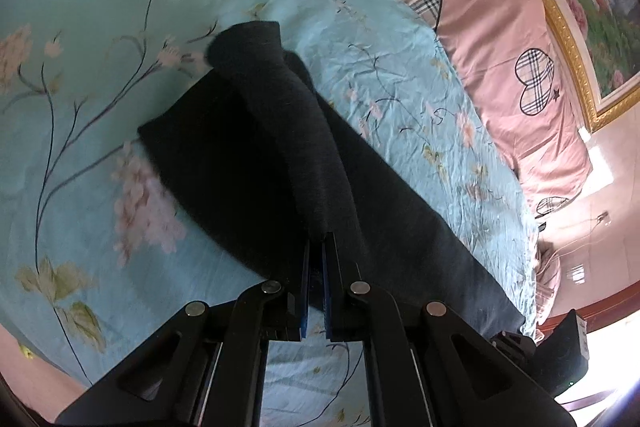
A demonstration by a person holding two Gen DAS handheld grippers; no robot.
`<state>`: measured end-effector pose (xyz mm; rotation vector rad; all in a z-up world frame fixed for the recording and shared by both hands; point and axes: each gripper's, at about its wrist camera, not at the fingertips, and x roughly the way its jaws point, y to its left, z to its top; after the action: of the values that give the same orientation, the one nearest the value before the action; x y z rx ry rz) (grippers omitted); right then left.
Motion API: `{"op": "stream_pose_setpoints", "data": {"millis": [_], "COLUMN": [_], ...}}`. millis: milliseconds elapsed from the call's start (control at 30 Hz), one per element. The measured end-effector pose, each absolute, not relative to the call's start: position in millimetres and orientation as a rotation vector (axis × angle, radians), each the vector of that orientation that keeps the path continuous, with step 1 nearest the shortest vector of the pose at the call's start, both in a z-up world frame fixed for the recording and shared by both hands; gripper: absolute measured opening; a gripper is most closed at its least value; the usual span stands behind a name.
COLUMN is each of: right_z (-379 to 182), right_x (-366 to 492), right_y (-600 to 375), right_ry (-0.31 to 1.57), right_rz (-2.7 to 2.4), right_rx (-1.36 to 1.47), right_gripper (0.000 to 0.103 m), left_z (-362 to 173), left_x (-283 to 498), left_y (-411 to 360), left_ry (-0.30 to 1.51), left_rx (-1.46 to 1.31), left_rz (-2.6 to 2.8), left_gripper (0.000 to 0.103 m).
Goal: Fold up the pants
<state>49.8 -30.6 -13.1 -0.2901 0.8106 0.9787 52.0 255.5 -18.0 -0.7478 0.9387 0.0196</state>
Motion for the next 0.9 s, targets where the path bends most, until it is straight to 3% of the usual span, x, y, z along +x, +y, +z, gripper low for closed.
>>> {"op": "stream_pose_setpoints", "data": {"millis": [400,500,567,633,800,900], "right_z": [-26.9,-28.1,-27.6,-23.4,-8.6,-0.9], "right_x": [51.7,52.9,53.6,51.0,50.3,55.4], "right_y": [-19.6,-17.6,-18.0,-19.5,-25.0,-27.9], "right_ry": [0.874,0.883,0.892,0.876,0.857,0.847], "right_rz": [0.941,0.925,0.914,0.911,0.94,0.945], "right_rx": [-0.353,-0.354,-0.347,-0.345,-0.274,-0.219], "right_gripper": [0.006,0.012,0.029,0.034,0.034,0.034], "left_z": [-46.5,-41.0,-34.6,-27.9,-22.1,-23.5], "left_x": [38.5,30.9,25.5,19.7,11.0,11.7], "left_y": [265.7,269.3,274.4,281.4,301.0,307.7], "left_ry": [0.955,0.943,0.929,0.915,0.907,0.917], "left_rx": [-0.793,-0.763,-0.739,-0.732,-0.763,-0.772], "left_rz": [0.007,0.029,0.048,0.063,0.106,0.13], "left_gripper": [0.006,0.008,0.008,0.008,0.02,0.021]}}
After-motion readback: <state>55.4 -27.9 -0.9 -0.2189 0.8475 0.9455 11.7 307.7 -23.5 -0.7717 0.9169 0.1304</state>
